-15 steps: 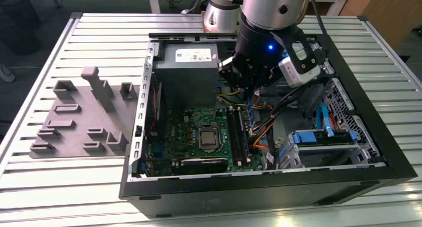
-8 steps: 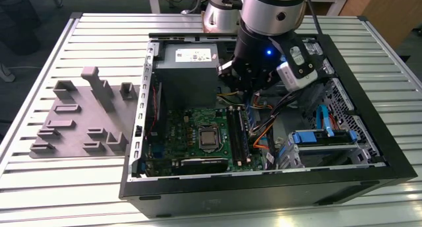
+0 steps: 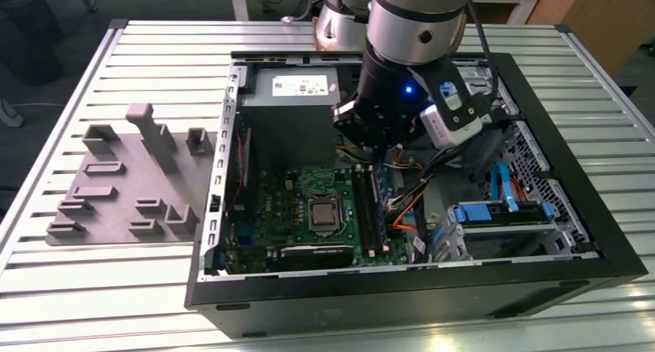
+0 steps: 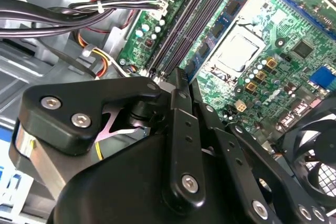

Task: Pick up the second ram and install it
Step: 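Insert the second ram into the second slot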

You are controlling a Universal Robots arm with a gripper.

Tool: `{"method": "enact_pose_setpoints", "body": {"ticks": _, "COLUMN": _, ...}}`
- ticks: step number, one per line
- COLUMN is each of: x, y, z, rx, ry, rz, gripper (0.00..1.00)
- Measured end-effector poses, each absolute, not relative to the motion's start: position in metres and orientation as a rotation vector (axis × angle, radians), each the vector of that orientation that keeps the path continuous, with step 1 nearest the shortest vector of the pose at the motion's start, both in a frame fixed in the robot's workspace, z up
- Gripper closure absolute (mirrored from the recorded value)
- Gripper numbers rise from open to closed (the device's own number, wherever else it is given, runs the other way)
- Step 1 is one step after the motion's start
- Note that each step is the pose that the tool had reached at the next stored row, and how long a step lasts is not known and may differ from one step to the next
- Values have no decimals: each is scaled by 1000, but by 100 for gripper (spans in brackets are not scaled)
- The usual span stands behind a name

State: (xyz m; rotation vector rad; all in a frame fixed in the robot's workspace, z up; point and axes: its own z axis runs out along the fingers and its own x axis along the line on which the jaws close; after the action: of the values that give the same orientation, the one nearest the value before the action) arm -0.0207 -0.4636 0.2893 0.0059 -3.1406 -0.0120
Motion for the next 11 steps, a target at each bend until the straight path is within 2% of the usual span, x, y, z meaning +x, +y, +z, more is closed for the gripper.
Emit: {"method": "enact_pose_setpoints", "body": {"ticks": 11, "x": -22, "y": -464, "z": 269, "rx": -23, "ry": -3141, "rz": -12, "gripper": 86}}
